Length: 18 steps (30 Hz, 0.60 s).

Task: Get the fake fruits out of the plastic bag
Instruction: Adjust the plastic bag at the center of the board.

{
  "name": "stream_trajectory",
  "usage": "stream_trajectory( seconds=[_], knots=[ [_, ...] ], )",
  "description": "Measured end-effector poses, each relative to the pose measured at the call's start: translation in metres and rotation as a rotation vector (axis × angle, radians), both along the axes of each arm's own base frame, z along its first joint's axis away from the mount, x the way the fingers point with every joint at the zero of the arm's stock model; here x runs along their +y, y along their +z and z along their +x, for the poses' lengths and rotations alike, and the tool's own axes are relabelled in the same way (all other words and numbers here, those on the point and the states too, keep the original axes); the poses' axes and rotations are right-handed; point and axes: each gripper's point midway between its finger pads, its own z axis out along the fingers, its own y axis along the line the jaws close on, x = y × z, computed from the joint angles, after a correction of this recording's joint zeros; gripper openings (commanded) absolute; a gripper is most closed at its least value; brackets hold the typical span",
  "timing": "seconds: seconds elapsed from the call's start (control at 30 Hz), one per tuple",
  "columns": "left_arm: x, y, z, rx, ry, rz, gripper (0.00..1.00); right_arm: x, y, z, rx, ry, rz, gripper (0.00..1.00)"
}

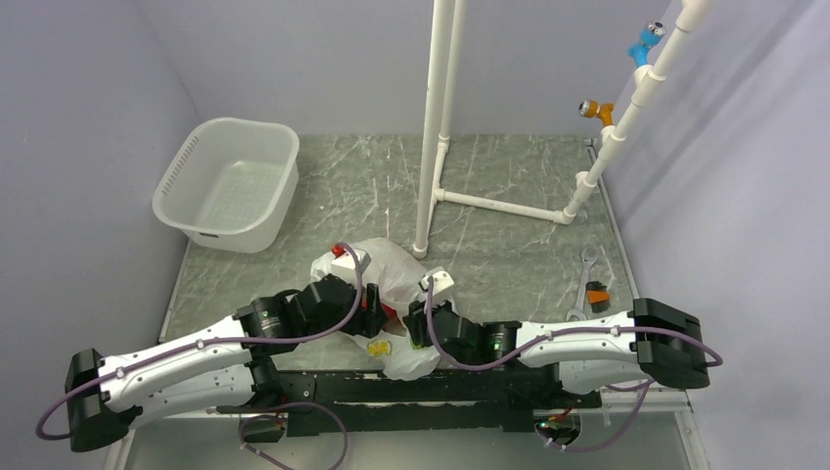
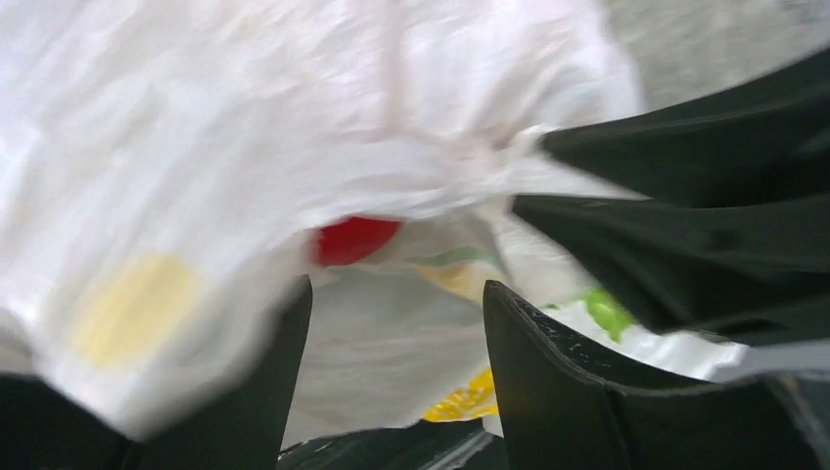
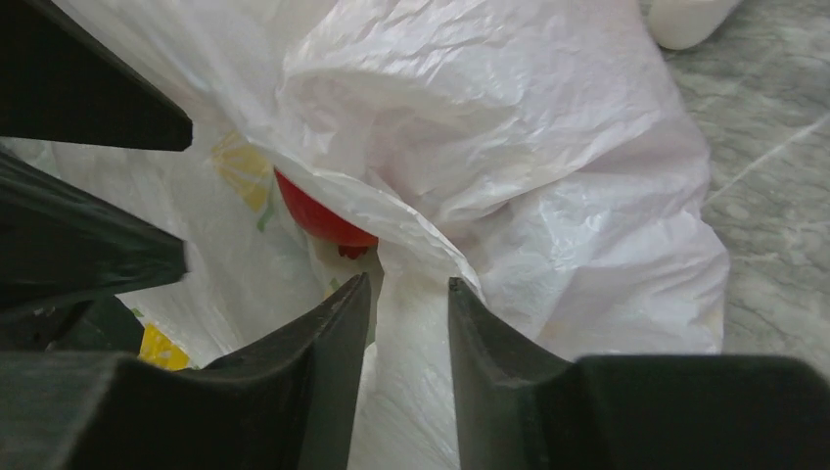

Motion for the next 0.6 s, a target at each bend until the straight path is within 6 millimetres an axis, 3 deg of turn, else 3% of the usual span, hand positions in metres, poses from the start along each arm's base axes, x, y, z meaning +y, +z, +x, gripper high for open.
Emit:
stream_trajectory(
  seconds=[0.13,0.23,0.4,0.6],
  knots=[
    [0.017,-0.045,0.002,0.058,0.085,0.118,0.62,-0.017,-0.006,0.008,0.006,-0.097,-0.028,0.51],
    [0.027,-0.074,-0.005,0.112,0.121,0.162,0.68,-0.031,-0.015,0.011,0.013,-0.152,-0.074,0.55],
    [0.039,-0.112,-0.022,0.174,0.16,0.079,0.73,-0.048,-0.026,0.008,0.029,-0.174,-0.084,0.6],
    [0.03,-0.107,-0.02,0.176,0.19,-0.045,0.77,-0.073,-0.048,0.002,0.052,-0.178,-0.149,0.81]
  ],
)
